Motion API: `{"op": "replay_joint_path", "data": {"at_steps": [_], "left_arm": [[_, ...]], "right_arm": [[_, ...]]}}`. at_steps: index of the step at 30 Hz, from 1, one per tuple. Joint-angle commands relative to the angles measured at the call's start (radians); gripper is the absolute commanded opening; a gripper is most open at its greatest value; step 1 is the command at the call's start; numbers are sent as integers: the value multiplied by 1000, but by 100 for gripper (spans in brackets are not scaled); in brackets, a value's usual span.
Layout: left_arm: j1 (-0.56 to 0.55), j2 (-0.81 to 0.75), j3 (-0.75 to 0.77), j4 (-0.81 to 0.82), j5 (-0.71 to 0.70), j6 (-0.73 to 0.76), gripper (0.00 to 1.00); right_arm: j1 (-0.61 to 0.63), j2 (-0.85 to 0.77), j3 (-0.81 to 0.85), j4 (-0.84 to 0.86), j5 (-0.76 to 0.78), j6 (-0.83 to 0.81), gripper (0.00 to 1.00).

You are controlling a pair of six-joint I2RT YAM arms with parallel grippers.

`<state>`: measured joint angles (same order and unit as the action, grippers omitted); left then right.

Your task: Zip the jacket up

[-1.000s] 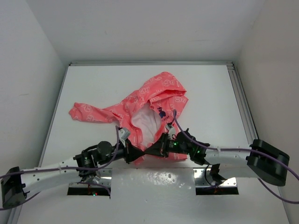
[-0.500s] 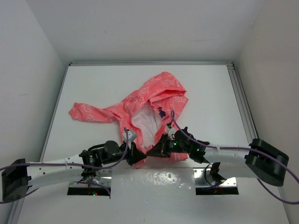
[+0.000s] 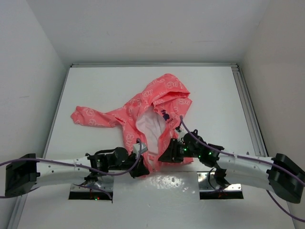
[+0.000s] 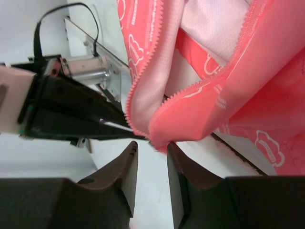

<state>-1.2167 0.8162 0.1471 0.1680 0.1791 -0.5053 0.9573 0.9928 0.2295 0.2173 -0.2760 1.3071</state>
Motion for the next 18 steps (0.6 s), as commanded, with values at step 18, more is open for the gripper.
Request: {"op": "replay_joint_path", "data": {"at_steps": [18], "left_arm": [[-23,52,34,-35,22,-19,0]], "right_arm": [[557,87,277,-360,544,-674,14]]}}
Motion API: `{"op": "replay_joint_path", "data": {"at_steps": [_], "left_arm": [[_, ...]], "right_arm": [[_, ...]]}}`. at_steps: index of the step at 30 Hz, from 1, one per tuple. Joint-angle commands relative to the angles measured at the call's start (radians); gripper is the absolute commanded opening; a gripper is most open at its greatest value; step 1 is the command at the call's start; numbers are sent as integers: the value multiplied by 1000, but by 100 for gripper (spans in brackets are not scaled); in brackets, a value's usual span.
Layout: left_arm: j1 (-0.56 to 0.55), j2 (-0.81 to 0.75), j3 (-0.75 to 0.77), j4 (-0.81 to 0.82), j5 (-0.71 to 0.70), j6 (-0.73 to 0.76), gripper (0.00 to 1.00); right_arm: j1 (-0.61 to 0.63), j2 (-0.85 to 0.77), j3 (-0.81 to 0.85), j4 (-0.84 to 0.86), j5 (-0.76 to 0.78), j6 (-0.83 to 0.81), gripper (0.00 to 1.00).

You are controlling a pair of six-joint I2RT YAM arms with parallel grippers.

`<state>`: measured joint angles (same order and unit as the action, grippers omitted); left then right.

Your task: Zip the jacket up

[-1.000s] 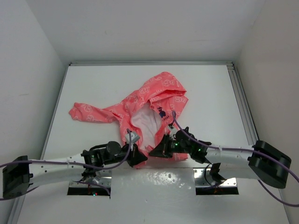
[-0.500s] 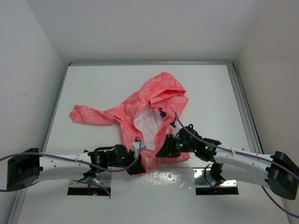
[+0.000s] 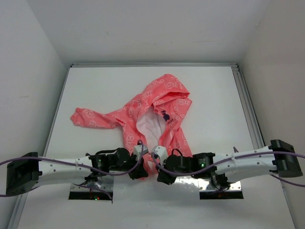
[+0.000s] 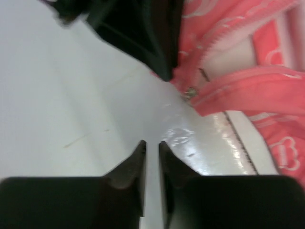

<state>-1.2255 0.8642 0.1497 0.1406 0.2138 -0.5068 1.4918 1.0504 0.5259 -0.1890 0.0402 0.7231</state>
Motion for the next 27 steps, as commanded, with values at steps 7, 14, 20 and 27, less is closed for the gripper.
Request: {"op": "replay_joint_path", "data": {"at_steps": [7,14,20,27], "left_arm": [[-14,-31,36,-81,-131,-73,18],[-12,-186,171,-248,-436,-108,62],[30,-185,324,-449,-902,-254,38],[525,-76,289,-365,-676,-197,32]], "right_arm": [[-19,-59,-78,111,397,4,43],[-278,-141,-155,91,323,127,40],[-300,-207,-152,-41,506,193,0],[-407,-256,-181,-168,574,253,51]]}}
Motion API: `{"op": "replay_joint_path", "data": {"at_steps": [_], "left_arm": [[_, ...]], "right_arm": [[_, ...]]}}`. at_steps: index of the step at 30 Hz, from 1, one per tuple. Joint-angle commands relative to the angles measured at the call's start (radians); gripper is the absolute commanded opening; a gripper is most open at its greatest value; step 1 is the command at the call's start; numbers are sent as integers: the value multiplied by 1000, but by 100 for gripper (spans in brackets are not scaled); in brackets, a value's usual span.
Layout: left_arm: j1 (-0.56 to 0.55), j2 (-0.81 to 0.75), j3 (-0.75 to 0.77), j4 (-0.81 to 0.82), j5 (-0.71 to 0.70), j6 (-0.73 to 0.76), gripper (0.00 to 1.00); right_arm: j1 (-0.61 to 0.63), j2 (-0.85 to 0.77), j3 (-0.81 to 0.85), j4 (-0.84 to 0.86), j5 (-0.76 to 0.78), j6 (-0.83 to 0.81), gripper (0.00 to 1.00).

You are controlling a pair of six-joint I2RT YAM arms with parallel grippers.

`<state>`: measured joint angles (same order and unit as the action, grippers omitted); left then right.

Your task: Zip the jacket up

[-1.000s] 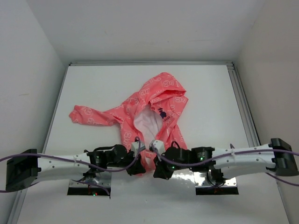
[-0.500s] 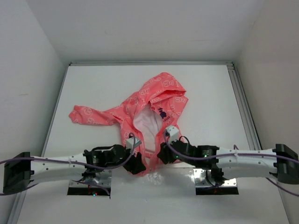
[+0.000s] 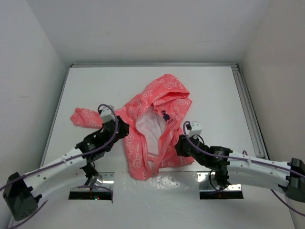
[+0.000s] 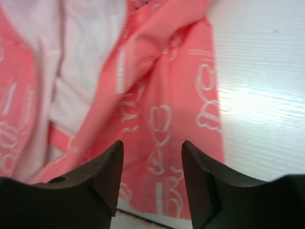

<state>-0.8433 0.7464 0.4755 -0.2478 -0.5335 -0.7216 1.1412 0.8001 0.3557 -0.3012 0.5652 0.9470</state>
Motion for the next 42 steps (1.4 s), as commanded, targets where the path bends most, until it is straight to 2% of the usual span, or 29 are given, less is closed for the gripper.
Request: {"op": "replay_joint_path", "data": {"at_steps": [1,4,8,10,13,14,17,18,22,25,27,28,29,30,31,32,34,36,39,40,41,42], "left_arm": [[188,63,-43,45,117,24,33],[294,164,-55,120,207,37,32],[335,319,-57,238,250,48,26],[348,439,-25,321,297,62,21],[348,569,17,415,313,62,17],[348,599,53,439,313,70,16],[348,729,150,487,342,85,13],[348,799,184,490,368,86,12],[334,933,346,535,434,105,9],[309,1010,506,490,458,146,9],[291,1039,598,444,469,168,17],[290,1033,615,424,471,184,21],[289,1018,603,409,469,194,33],[291,955,577,410,443,198,39],[289,909,545,412,419,202,44],[291,806,417,416,367,194,47],[291,692,370,421,322,177,48],[291,514,188,401,245,130,47],[291,265,69,343,199,53,40],[291,202,-11,297,207,27,33],[291,86,-47,268,234,2,26],[289,32,-84,231,251,-56,21]], "right_arm": [[-72,5,-11,-61,32,29,54],[-115,53,-11,-65,13,19,57],[-158,47,-38,-44,-1,18,55],[-208,69,-46,-15,-76,3,53],[-215,114,-79,25,-119,18,53],[-216,122,-95,84,-142,22,52],[-216,180,-135,186,-237,53,45],[-215,195,-139,209,-260,77,36],[-213,260,-167,368,-384,119,19],[-212,278,-164,456,-474,151,14],[-210,278,-138,461,-502,156,14],[-210,269,-127,441,-501,153,15],[-209,240,-117,400,-496,148,18],[-210,222,-97,377,-489,135,32],[-209,200,-86,351,-481,124,40],[-209,157,-51,282,-447,90,51],[-209,117,-6,190,-401,49,56],[-207,85,64,122,-381,-25,58],[-205,109,140,91,-421,-97,36],[-202,120,150,99,-430,-109,19],[-198,128,152,115,-438,-123,10],[-198,137,149,134,-442,-128,6]]}}
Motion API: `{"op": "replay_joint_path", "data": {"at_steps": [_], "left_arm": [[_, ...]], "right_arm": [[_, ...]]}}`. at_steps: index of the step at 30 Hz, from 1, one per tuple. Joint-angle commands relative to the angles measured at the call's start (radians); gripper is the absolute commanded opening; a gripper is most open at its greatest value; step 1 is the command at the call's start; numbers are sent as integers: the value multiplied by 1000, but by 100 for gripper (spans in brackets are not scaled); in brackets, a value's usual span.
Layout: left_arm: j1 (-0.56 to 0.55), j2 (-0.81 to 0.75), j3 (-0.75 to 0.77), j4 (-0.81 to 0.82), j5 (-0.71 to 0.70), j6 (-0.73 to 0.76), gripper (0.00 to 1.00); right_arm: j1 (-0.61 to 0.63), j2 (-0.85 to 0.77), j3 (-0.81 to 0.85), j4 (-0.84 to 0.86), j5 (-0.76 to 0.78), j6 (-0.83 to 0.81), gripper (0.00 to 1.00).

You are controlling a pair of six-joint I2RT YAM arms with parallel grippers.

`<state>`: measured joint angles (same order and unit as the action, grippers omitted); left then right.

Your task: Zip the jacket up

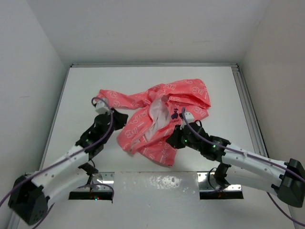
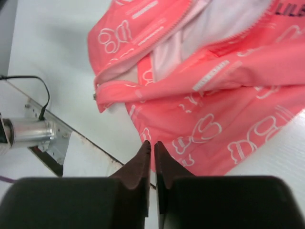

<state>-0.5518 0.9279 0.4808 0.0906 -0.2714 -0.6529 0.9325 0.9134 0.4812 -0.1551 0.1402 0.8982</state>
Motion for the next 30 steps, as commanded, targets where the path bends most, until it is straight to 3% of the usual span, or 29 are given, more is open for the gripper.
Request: {"op": "replay_joint_path", "data": {"at_steps": [1,4,7,9,13,18,26,29,30], "left_arm": [[-3,-205,-157,-203,21,-169,15],[-2,-441,-285,-308,122,-338,7],[-3,-550,-378,-391,179,-471,8],[-3,-651,-410,-460,186,-537,11],[-3,-817,-479,-549,170,-605,29],[-3,-828,-573,-493,205,-662,47],[-3,-738,-521,-534,201,-613,45],[-5,-681,-391,-551,105,-507,44],[-4,-658,-283,-577,63,-473,44]], "right_arm": [[12,28,19,21,-33,-84,3],[17,56,22,54,-73,-90,4],[37,84,33,54,-97,-104,4],[74,91,54,32,-71,-122,5],[124,102,73,-3,-21,-140,5],[155,99,56,6,-14,-130,6],[167,64,54,-12,9,-131,6],[167,51,92,-14,48,-172,6],[169,82,106,-6,45,-188,6]]}}
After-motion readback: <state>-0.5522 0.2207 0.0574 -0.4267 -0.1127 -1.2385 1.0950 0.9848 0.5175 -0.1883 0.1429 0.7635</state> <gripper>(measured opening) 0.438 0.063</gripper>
